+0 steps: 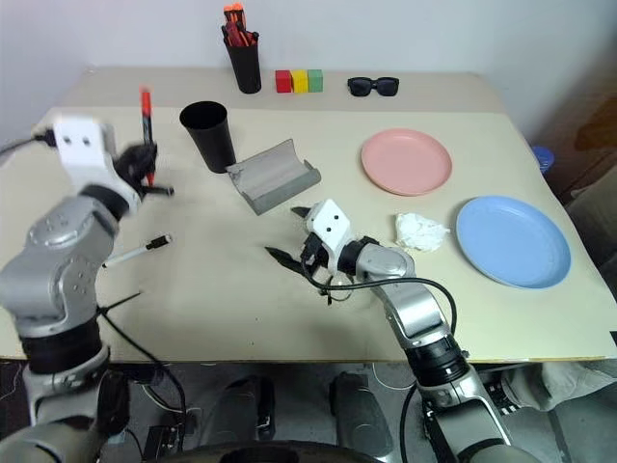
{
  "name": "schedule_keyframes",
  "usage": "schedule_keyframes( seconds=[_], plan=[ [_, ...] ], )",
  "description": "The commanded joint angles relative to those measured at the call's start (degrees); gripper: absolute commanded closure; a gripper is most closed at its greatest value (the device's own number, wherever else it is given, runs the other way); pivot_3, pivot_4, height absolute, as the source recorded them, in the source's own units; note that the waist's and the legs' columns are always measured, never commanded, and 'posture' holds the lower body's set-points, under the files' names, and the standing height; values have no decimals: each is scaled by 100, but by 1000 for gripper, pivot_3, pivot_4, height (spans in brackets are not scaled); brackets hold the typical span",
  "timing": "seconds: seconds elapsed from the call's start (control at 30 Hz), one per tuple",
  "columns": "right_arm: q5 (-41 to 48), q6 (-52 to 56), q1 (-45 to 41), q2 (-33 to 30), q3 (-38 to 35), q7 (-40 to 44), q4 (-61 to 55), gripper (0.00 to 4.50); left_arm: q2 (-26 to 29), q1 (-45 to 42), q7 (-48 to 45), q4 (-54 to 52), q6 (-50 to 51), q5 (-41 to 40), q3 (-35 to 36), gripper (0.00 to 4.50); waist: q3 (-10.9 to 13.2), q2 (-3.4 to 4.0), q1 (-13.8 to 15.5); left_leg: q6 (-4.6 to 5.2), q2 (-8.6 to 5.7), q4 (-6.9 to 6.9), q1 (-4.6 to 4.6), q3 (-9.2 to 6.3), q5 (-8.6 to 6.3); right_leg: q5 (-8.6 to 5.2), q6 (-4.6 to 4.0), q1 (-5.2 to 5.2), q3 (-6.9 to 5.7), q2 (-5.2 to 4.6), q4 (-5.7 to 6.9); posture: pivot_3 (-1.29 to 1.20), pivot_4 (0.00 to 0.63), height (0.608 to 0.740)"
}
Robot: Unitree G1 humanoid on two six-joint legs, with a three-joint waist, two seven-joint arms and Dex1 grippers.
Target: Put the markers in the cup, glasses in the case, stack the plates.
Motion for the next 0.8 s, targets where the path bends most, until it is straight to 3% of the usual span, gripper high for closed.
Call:
schedule_keyframes(
  seconds=[0.03, 0.23, 0.47, 0.6, 0.8],
  plan=[
    [-415, -500, -525, 340, -267, -873, 413, 0, -223, -876, 808, 1093, -1176, 713, -246, 4479, 0, 0, 6, -1, -1, 2, 0, -1, 1, 1, 1, 0, 0, 0, 1, 0, 150, 725],
    [-915, -820, -1304, 850, -348, -1899, 1394, 0, -459, -2319, 1554, 4308, -3578, 1563, -750, 4479, 0, 0, 5, -1, -1, -2, -2, 2, 1, 1, 3, -3, -1, 1, 1, 0, 150, 725],
    [-1069, -1000, -1341, 1179, -232, -2163, 1543, 0, -556, -3488, 1737, 7529, -5605, 1917, -1071, 4479, 1, 1, -19, -2, -1, -8, -14, 11, 1, 1, 4, -15, -1, 0, -4, 0, 150, 725],
    [-1066, -959, -1166, 1256, -201, -2163, 1359, 0, -621, -3702, 1680, 8315, -6018, 1865, -1064, 4479, 0, 0, -35, -2, 0, -7, -13, 11, 1, 0, 5, -16, -1, 2, -2, 0, 150, 725],
    [-1053, -935, -1076, 1311, -199, -2136, 1262, 0, -690, -3771, 1608, 8691, -6215, 1718, -982, 4479, 1, 0, -30, -2, 0, -7, -14, 11, 2, 0, 5, -16, -2, 2, -1, 0, 150, 725]
  ],
)
